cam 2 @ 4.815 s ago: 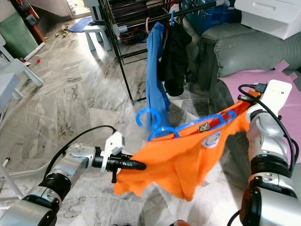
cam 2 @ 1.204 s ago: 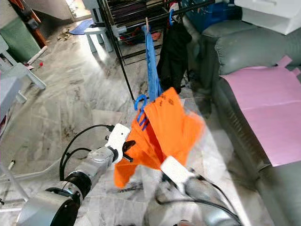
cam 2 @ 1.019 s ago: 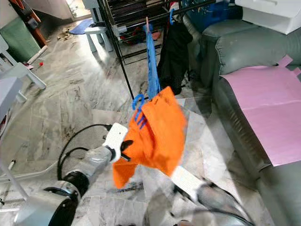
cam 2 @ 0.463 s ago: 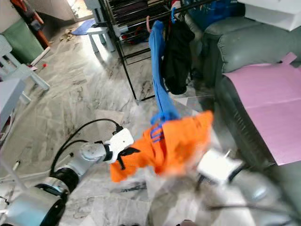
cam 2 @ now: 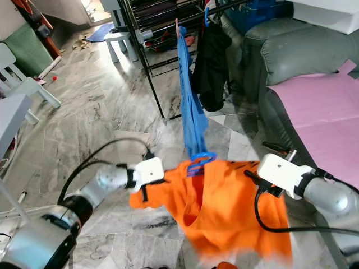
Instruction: Hang hanger
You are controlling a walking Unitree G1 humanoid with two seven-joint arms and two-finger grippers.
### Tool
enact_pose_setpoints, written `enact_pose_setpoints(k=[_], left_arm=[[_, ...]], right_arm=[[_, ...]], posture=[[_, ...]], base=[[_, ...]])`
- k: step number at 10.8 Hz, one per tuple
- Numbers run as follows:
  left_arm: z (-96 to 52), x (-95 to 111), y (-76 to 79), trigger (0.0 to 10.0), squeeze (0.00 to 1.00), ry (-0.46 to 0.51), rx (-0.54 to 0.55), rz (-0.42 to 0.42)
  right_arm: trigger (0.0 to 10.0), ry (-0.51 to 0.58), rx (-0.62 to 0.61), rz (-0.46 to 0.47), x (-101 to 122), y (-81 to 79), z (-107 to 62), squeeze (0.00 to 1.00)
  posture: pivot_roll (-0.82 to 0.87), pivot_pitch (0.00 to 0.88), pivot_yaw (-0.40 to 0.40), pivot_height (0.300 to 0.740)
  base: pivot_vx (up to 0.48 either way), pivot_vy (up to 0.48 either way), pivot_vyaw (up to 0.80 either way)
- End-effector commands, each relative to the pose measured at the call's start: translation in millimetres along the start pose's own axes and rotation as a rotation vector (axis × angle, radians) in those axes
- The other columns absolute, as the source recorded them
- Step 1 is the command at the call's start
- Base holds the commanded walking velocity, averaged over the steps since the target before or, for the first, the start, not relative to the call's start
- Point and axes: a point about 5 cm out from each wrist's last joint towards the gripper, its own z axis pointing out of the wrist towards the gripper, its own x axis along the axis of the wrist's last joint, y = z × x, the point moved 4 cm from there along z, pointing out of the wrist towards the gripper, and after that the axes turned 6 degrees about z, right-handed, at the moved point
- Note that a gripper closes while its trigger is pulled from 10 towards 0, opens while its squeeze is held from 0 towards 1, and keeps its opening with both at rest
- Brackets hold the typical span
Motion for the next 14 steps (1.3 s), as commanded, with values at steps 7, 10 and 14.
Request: enact_pose_setpoints(k=[7,10,14], left_arm=[[1.4,8,12.4,10.0,0.0,0.06,-0.072,0.086],[-1.8,3,13.6,10.0,0.0,0.048,-0.072,0.082],[0.2,5,13.5,10.0,0.0,0.047,-0.069,0.085]], right_arm=[[0.0,-0.019,0.454,-0.095,12,-23.3,25.0,0.0],[0.0,-0.085,0.542,-0.083,-2,-25.3,16.3,0.0],[0.0,-0.094,0.562,-0.067,-8,-28.2,15.3,0.0]], posture=[[-0.24,0.109,0.202,0.74],[-0.24,0.109,0.198,0.74],[-0.25,0.116,0.2,0.74]], base=[[0.0,0.0,0.0],[0.0,0.0,0.0],[0.0,0.0,0.0]])
